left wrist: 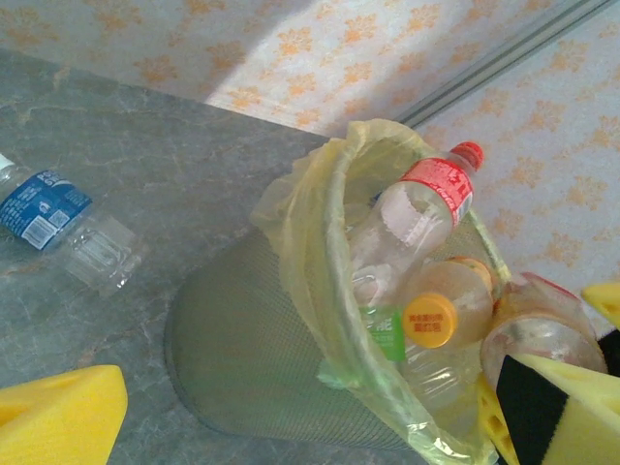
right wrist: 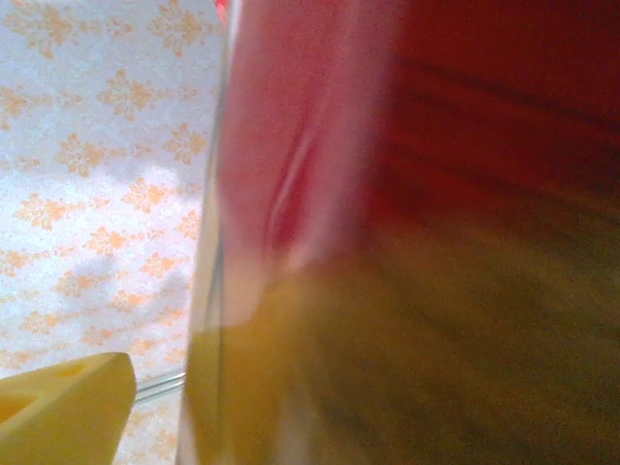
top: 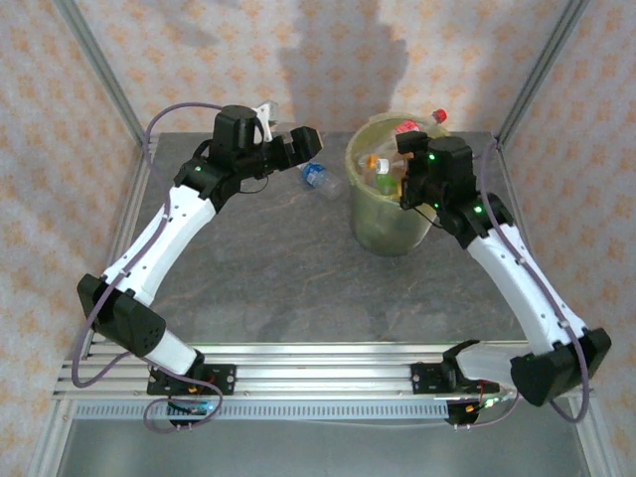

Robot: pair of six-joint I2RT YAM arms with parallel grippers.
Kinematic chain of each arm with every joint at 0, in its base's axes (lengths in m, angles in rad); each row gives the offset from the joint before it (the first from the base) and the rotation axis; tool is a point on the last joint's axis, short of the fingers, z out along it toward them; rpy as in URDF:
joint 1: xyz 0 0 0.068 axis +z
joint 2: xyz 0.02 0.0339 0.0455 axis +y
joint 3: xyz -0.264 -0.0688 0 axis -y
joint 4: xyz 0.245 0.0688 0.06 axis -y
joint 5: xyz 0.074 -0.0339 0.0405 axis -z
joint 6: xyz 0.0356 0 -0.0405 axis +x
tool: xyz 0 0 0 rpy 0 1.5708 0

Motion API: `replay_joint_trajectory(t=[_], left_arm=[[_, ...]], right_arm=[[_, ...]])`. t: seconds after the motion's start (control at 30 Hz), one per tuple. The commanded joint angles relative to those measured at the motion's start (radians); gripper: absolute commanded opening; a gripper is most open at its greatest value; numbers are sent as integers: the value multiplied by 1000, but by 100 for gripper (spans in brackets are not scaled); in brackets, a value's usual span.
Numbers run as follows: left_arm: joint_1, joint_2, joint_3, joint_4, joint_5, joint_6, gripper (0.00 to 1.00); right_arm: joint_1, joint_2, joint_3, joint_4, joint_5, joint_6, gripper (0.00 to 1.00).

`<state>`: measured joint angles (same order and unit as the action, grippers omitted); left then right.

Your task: Put the plastic bottles in the bin

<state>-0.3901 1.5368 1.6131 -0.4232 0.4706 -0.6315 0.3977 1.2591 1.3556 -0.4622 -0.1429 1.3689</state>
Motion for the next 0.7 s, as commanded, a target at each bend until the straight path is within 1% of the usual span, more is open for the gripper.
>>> replay_joint_trajectory(t=[0.0,0.1,0.27,0.37,0.57,0.67], left_arm=[[5,-4,25,-24,10,-7,100],[5,-10,26,-31,1,-1,100],[5,-10,33,-36,-6,-1,100],[5,-2,46,-49,-10,0,100],[5,6,60,-54,-20,-15,100],[6,3,64,-60,-22,-14,100]], right_arm=[[2,57,36,-38,-52,-16,99],[4,65,51,-42,-74,-22,99],[3,20,52,-81,-80,-39,99],[3,-7,46,-99,-109,-42,99],[4,-7,34,-65,-190,-25,99],[5,-4,39,-56,-209,-22,99]])
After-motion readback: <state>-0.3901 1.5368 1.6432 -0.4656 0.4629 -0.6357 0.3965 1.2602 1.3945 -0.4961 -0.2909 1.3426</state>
